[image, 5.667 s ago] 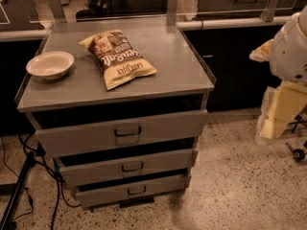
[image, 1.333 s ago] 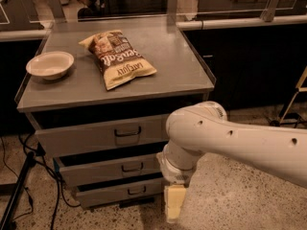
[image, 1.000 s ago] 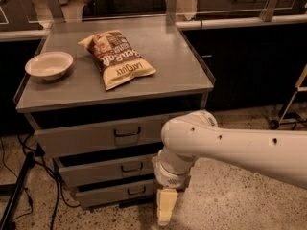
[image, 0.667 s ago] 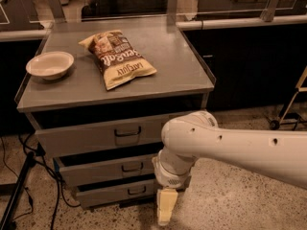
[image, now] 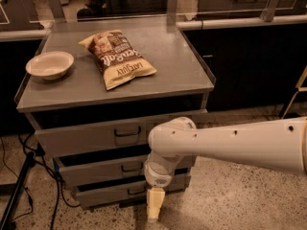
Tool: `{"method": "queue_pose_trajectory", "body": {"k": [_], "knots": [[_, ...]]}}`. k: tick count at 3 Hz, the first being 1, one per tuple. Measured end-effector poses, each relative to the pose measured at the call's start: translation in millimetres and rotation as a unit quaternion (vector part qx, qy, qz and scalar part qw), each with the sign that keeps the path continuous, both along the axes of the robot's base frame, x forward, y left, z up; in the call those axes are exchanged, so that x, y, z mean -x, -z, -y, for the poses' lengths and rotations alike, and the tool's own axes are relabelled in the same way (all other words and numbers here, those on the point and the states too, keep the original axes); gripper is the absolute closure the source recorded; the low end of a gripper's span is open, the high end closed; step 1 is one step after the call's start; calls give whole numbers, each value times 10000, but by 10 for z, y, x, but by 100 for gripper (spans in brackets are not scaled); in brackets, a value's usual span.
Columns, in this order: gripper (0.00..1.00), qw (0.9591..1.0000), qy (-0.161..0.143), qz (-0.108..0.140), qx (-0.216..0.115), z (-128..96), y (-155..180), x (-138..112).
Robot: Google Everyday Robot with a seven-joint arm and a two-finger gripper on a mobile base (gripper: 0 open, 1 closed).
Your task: Open middle drawer
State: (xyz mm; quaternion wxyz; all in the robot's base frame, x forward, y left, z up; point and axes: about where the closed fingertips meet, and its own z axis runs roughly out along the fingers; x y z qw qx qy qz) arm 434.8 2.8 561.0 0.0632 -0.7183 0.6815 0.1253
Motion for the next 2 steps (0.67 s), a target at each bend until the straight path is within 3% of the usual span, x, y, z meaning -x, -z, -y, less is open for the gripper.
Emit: {"method": "queue_pose_trajectory", "body": {"k": [2], "knots": [[0,10000,36,-33,26,-194,207,17]]}}
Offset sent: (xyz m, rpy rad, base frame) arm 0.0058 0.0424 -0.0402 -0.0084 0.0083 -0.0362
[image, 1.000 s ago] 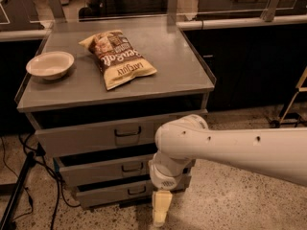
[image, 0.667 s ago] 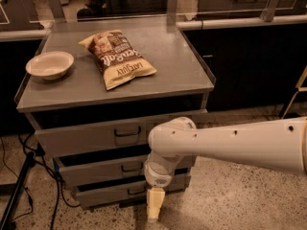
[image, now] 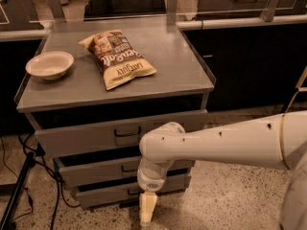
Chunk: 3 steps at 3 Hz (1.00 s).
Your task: Open middle drawer
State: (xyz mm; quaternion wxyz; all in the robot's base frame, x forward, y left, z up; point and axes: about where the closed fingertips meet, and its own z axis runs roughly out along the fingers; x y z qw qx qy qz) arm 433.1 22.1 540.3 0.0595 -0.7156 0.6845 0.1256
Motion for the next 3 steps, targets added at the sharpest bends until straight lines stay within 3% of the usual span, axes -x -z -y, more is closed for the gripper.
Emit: {"method": "queue_pose_trajectory", "body": {"k": [2,3], "knots": [[0,9997,206,74,-85,-256,193,-327],[0,9993,338,29,-159,-333,486,-487]]}}
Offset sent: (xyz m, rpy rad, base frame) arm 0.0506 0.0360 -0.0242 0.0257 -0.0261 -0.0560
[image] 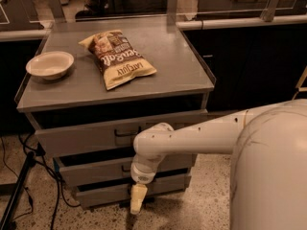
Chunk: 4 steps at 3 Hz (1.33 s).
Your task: Open middle drawer
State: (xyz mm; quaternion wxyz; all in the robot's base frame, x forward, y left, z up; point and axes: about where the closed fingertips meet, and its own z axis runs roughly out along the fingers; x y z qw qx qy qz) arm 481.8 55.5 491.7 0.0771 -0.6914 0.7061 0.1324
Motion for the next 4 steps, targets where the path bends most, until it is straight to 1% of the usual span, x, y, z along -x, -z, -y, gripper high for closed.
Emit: {"method": "queue_pose_trajectory", "body": {"k": [1,3,4], "knots": [[0,10000,-65,14,16,-28,101,-49],[0,9998,-177,-38,-27,-83,337,-114],[0,9995,-295,-51,37,-112,637,-343]]}}
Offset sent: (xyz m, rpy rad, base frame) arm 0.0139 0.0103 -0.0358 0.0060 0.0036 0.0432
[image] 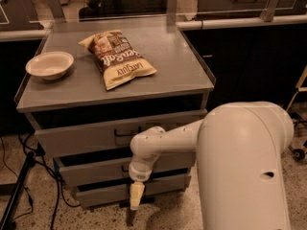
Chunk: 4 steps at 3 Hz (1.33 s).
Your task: Open middle drawer
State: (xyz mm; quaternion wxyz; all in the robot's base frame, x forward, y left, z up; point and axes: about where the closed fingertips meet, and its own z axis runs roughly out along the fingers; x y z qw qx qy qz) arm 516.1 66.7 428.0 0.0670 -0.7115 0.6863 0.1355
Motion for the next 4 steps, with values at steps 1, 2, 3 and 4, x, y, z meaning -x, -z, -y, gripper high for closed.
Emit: {"method": "queue_pose_trajectory", "body": {"k": [1,2,3,4], "knots": [[0,10000,-23,-38,35,-25,94,-12],[0,9999,-21,-132,86,-33,185,57],[0,9996,-18,-227,147,-38,244,133],[0,9995,-3,-280,173,-28,252,190]]}}
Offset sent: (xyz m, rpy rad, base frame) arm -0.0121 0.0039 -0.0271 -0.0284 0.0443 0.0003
